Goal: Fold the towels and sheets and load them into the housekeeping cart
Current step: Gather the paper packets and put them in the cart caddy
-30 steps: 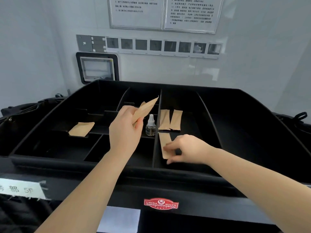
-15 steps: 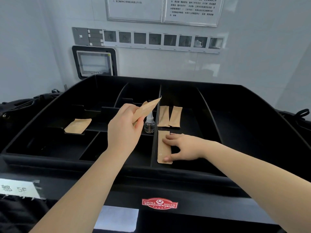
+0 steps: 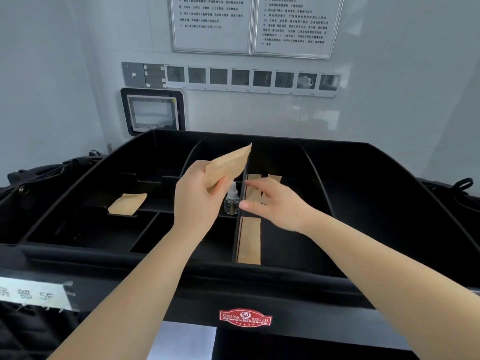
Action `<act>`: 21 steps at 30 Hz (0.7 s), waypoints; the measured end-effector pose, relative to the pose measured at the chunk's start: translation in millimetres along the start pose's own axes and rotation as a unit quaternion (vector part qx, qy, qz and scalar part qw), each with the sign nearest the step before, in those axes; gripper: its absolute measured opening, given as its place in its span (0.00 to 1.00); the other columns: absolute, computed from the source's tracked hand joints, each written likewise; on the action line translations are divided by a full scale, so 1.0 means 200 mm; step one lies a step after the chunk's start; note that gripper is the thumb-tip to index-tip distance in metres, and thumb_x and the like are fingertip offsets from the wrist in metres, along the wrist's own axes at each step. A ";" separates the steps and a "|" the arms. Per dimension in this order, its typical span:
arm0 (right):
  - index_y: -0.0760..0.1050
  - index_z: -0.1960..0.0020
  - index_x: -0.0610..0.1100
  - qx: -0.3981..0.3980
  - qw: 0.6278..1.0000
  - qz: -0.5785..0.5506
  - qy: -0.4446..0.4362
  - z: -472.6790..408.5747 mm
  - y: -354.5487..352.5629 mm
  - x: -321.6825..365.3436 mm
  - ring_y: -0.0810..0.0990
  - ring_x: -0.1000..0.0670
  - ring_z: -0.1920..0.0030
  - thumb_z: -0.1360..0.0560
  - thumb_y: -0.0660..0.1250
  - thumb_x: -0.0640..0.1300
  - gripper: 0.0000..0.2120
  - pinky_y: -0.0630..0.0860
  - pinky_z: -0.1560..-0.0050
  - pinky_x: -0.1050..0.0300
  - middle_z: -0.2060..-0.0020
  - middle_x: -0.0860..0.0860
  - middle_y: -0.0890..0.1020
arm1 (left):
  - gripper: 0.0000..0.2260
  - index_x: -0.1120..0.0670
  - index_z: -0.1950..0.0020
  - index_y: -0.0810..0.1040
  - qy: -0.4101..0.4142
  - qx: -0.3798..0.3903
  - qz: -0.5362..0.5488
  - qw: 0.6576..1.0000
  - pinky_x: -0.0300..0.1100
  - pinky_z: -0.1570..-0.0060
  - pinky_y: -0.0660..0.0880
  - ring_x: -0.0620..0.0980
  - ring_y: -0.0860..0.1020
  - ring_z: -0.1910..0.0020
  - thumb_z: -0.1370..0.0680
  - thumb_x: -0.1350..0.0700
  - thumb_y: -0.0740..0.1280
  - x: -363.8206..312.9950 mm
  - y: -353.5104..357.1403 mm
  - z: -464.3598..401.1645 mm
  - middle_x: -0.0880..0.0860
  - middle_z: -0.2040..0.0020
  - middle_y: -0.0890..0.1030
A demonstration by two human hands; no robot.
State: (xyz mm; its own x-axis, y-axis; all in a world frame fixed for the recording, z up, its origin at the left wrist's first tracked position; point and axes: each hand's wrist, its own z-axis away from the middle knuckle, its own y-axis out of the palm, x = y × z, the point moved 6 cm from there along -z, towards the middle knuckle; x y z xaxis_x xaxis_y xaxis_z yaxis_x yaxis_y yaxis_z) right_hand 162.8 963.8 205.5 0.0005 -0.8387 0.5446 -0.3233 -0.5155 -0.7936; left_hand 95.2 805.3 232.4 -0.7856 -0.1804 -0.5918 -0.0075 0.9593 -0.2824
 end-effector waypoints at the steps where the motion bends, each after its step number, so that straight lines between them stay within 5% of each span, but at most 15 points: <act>1: 0.63 0.26 0.49 -0.016 0.999 -0.040 0.007 -0.01 -0.01 0.04 0.68 0.53 0.30 0.27 0.65 0.62 0.34 0.64 0.35 0.59 0.29 0.52 0.70 | 0.04 0.51 0.51 0.77 -0.011 -0.006 0.030 0.999 0.22 0.60 0.69 0.32 0.76 0.56 0.25 0.55 0.70 -0.03 0.00 -0.01 0.40 0.59 0.76; 5: 0.72 0.34 0.48 -0.038 0.968 -0.245 0.027 0.00 0.00 0.12 0.80 0.57 0.44 0.26 0.70 0.51 0.22 0.76 0.43 0.57 0.44 0.54 0.82 | 0.09 0.57 0.47 0.79 -0.032 0.009 0.091 0.995 0.24 0.58 0.71 0.37 0.77 0.56 0.25 0.57 0.72 -0.15 0.04 -0.06 0.45 0.56 0.79; 8: 0.75 0.38 0.43 -0.058 0.927 -0.370 0.031 0.03 -0.02 0.13 0.83 0.50 0.48 0.25 0.70 0.42 0.16 0.81 0.47 0.50 0.48 0.49 0.84 | 0.10 0.57 0.46 0.79 -0.033 0.011 0.097 0.995 0.28 0.56 0.73 0.42 0.78 0.54 0.25 0.56 0.72 -0.20 0.05 -0.08 0.48 0.53 0.81; 17: 0.78 0.45 0.43 -0.108 0.920 -0.372 0.061 0.09 -0.12 0.01 0.84 0.49 0.51 0.26 0.71 0.41 0.10 0.82 0.54 0.50 0.52 0.48 0.85 | 0.08 0.54 0.48 0.81 -0.079 0.001 0.187 0.979 0.51 0.57 0.82 0.45 0.83 0.58 0.26 0.59 0.73 -0.14 0.04 -0.11 0.48 0.56 0.84; 19: 0.78 0.46 0.42 -0.113 0.918 -0.373 0.071 0.11 -0.15 -0.05 0.85 0.49 0.52 0.26 0.71 0.40 0.10 0.82 0.54 0.50 0.52 0.48 0.85 | 0.06 0.52 0.49 0.80 -0.058 -0.008 0.153 0.986 0.50 0.57 0.81 0.46 0.83 0.57 0.26 0.58 0.72 -0.11 0.01 -0.13 0.48 0.57 0.83; 21: 0.78 0.46 0.43 -0.119 0.921 -0.361 0.078 0.13 -0.18 -0.12 0.85 0.49 0.52 0.25 0.70 0.40 0.09 0.82 0.54 0.51 0.52 0.48 0.85 | 0.05 0.52 0.50 0.80 -0.030 -0.010 0.087 0.996 0.39 0.58 0.79 0.41 0.81 0.57 0.25 0.56 0.71 -0.07 -0.01 -0.13 0.45 0.58 0.82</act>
State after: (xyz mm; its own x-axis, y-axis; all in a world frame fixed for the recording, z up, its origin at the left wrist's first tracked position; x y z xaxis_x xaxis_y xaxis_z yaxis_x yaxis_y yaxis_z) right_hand 198.9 997.4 213.6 0.1669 -0.2462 0.9547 -0.4905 -0.8607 -0.1362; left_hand 89.7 811.0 261.0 -0.7376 -0.0225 -0.6748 0.1136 0.9810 -0.1570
